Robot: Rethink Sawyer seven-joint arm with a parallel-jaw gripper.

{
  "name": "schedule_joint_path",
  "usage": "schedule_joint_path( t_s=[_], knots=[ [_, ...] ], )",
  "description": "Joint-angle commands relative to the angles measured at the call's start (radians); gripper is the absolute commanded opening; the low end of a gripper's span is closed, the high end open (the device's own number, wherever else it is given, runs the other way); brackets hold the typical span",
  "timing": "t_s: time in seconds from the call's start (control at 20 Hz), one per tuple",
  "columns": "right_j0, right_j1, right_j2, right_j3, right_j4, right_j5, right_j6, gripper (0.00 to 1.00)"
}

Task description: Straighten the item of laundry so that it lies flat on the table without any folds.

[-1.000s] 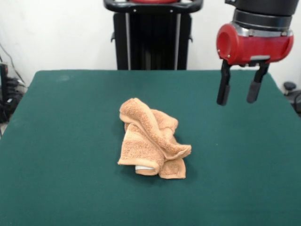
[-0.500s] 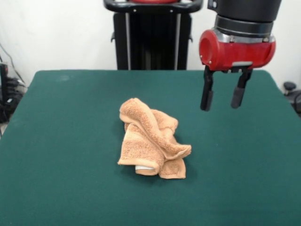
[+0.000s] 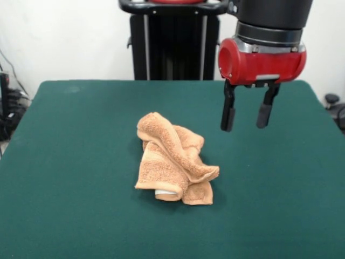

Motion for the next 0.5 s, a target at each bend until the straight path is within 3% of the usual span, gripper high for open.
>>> schedule_joint_path(
  t_s=[0.05, 0.5],
  knots=[
    [0.003, 0.107, 0.121, 0.028, -0.053, 0.01, -0.1, 1.0],
    [-0.027, 0.143, 0.14, -0.036, -0.077, 0.037, -0.126, 1.0]
  ],
)
